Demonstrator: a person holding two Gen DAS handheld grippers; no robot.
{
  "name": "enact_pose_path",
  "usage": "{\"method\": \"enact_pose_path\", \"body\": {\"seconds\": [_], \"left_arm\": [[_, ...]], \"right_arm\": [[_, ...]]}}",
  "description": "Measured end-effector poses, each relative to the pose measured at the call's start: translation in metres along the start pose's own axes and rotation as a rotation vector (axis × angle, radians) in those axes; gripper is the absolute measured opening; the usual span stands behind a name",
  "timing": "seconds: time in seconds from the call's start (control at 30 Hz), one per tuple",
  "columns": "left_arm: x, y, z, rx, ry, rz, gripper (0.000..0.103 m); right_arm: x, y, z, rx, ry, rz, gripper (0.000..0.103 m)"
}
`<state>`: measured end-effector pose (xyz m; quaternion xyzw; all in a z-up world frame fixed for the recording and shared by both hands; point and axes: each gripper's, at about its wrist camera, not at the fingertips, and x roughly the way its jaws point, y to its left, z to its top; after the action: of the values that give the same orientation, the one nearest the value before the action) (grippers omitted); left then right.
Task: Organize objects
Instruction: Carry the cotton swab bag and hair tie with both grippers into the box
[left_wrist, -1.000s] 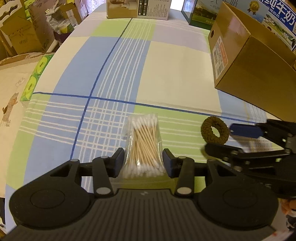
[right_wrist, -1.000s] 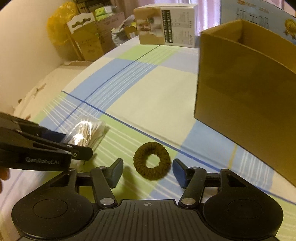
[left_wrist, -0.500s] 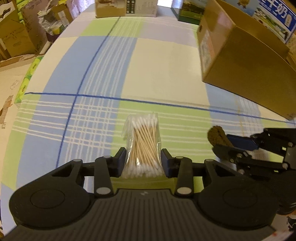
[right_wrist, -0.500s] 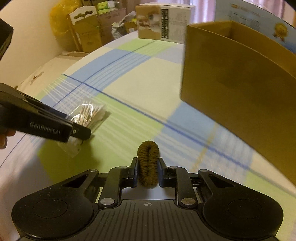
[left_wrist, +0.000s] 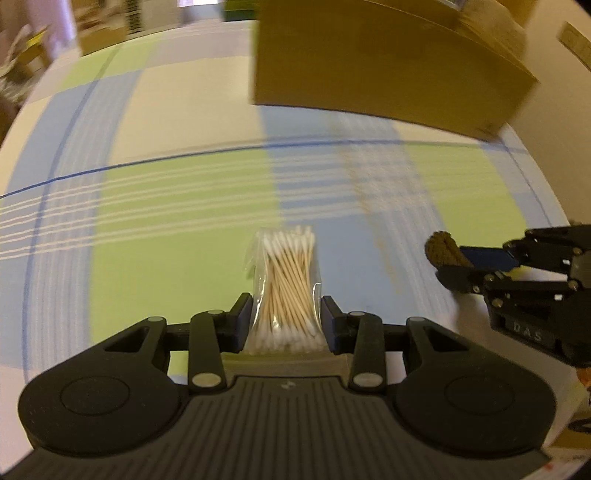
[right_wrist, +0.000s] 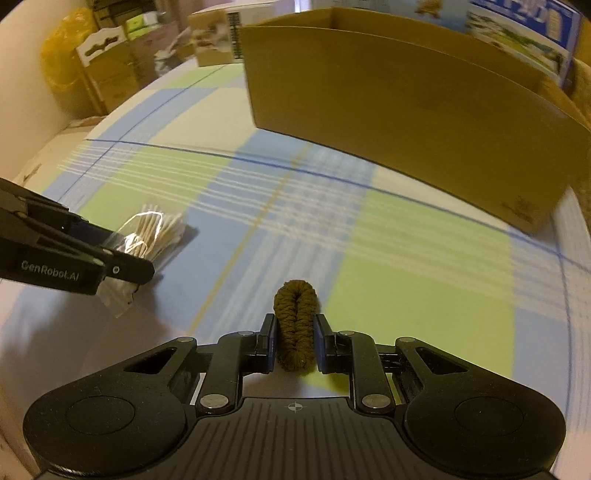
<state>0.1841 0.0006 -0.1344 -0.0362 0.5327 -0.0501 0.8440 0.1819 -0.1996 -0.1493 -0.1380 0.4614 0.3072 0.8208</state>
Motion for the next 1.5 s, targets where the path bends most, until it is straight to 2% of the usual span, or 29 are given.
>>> {"method": "enact_pose_path", "body": {"seconds": [0.07, 0.17, 0.23, 0.3, 0.37, 0.57, 0.8, 1.23, 1.5], "left_arm": [[0.001, -0.010, -0.003, 0.024, 0.000, -0.009, 0.035], [0.003, -0.021, -0.004, 0.051, 0.004, -0.001, 0.045], [0.005, -0.027, -0.003, 0.069, 0.008, 0.010, 0.046], [0.006, -0.031, -0.003, 0.085, 0.010, 0.023, 0.044], [0.006, -0.034, -0.002, 0.097, 0.010, 0.034, 0.035], [0.003, -0.037, -0.001, 0.083, 0.026, 0.030, 0.027], [-0.005, -0.043, 0.000, 0.074, 0.022, 0.023, 0.025], [-0.046, -0.058, 0.018, 0.065, -0.074, -0.004, 0.024], [-0.065, -0.070, 0.028, 0.076, -0.124, -0.024, 0.024]], "right_arm": [[-0.005, -0.001, -0.007, 0.013, -0.002, -0.008, 0.017], [-0.009, -0.002, -0.013, 0.031, -0.007, -0.016, 0.017], [-0.010, -0.002, -0.015, 0.036, -0.007, -0.018, 0.017], [-0.012, -0.003, -0.017, 0.040, -0.007, -0.018, 0.017], [-0.014, -0.004, -0.017, 0.045, -0.006, -0.015, 0.017], [-0.017, -0.008, -0.017, 0.050, 0.003, -0.001, 0.017], [-0.029, -0.020, -0.011, 0.083, -0.035, 0.032, 0.017], [-0.069, -0.043, 0.004, 0.163, -0.120, 0.102, 0.017], [-0.086, -0.044, 0.012, 0.161, -0.155, 0.138, 0.017]]}}
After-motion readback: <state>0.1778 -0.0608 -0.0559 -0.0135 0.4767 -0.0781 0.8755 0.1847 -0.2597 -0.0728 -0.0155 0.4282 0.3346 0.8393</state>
